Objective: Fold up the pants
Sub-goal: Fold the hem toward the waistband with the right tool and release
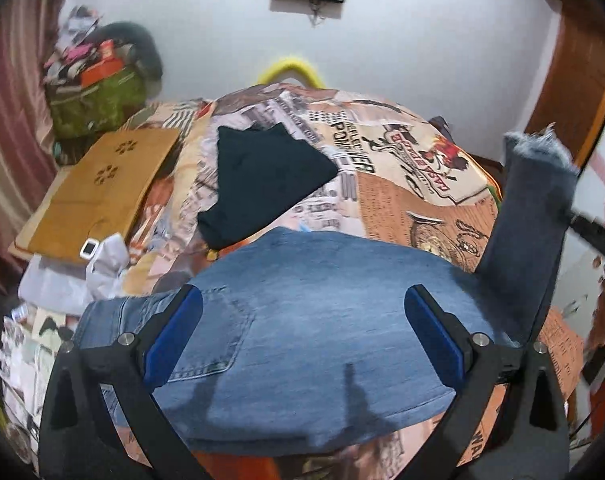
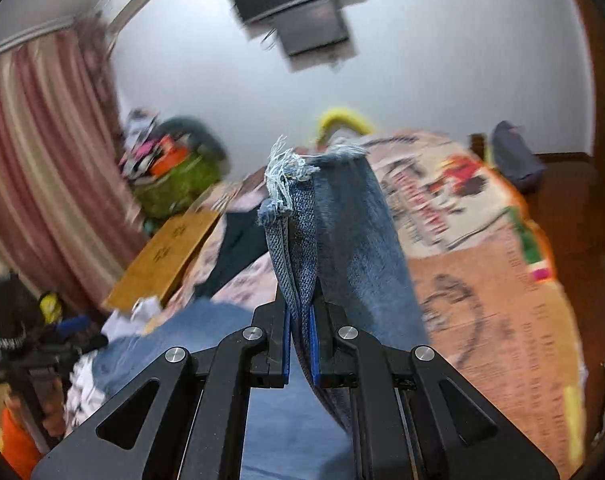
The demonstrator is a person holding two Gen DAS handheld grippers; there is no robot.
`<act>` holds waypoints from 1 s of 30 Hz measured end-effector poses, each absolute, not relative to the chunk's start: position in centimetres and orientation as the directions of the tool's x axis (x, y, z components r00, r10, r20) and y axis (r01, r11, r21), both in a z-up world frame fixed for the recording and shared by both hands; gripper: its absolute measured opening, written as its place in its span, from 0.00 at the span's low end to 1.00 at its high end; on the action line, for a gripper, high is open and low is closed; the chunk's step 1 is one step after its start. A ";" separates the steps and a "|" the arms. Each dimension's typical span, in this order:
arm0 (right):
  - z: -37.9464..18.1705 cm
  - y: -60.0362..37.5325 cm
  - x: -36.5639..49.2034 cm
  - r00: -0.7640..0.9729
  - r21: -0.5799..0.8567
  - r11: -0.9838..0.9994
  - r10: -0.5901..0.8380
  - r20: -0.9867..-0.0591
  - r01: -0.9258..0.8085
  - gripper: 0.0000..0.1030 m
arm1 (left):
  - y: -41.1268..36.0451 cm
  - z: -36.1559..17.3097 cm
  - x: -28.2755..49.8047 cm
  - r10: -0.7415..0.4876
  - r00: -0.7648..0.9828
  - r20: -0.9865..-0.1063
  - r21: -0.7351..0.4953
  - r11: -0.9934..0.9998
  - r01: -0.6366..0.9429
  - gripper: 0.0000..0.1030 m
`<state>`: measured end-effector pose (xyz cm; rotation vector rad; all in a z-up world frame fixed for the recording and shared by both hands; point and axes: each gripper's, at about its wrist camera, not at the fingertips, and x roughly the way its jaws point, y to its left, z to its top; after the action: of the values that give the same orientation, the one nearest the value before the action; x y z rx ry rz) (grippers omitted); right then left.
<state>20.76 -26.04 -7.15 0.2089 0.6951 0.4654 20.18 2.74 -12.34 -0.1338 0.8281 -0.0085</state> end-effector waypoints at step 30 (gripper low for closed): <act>-9.4 -24.3 19.9 0.543 0.277 0.837 0.523 -0.657 -0.472 0.43 | -1.8 -12.8 24.1 -0.115 0.638 -0.762 -0.100 0.993 0.061 0.99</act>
<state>19.86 -24.29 -9.39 0.0696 0.8029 0.5912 24.09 -1.82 -12.77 -0.0669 0.8738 -0.1007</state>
